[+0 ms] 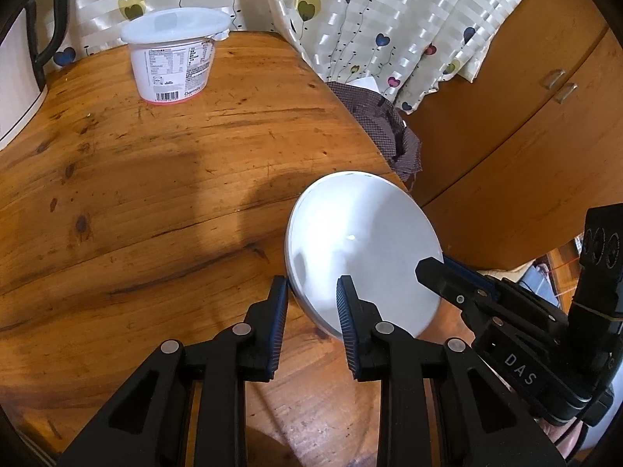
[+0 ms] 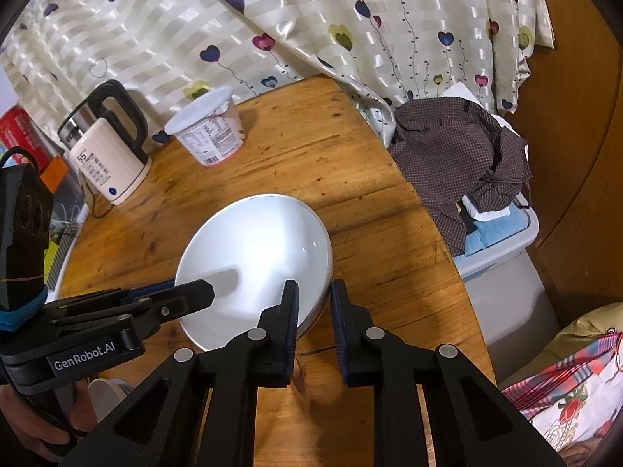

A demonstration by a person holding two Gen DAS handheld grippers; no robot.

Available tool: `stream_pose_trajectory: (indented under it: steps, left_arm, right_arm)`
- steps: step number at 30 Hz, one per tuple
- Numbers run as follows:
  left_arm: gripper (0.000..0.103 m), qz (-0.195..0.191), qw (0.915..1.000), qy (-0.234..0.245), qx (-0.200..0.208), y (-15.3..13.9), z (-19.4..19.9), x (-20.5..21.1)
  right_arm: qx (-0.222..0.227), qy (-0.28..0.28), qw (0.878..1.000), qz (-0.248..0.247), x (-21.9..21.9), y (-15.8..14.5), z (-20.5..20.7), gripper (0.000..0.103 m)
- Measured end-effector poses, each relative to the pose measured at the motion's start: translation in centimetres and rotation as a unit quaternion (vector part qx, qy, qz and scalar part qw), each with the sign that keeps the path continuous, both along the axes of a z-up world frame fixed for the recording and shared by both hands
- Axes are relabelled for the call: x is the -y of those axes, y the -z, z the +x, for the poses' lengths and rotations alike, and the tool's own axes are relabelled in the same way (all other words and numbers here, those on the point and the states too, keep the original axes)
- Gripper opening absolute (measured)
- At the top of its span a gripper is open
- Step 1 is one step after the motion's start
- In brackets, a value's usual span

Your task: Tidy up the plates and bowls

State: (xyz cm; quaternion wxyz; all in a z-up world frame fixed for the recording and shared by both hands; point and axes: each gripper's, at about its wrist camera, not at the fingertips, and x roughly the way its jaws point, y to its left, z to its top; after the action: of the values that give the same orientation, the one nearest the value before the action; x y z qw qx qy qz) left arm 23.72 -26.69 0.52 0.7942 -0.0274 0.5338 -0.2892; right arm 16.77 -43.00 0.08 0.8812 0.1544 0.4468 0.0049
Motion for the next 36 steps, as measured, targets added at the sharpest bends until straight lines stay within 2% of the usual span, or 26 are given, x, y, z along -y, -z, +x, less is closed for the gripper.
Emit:
stream_pose_trajectory:
  steps: [20, 36]
  left_arm:
    - [0.027, -0.012, 0.9996, -0.013, 0.020, -2.6, -2.4, -2.3]
    - [0.027, -0.025, 0.9975, -0.041, 0.052, -6.0, -6.4, -6.7]
  right_arm:
    - [0.024, -0.014, 1.000, -0.005, -1.9, -3.0, -2.2, 0.016]
    - [0.051, -0.046, 0.998, -0.010, -6.0, -6.4, -5.5, 0.017]
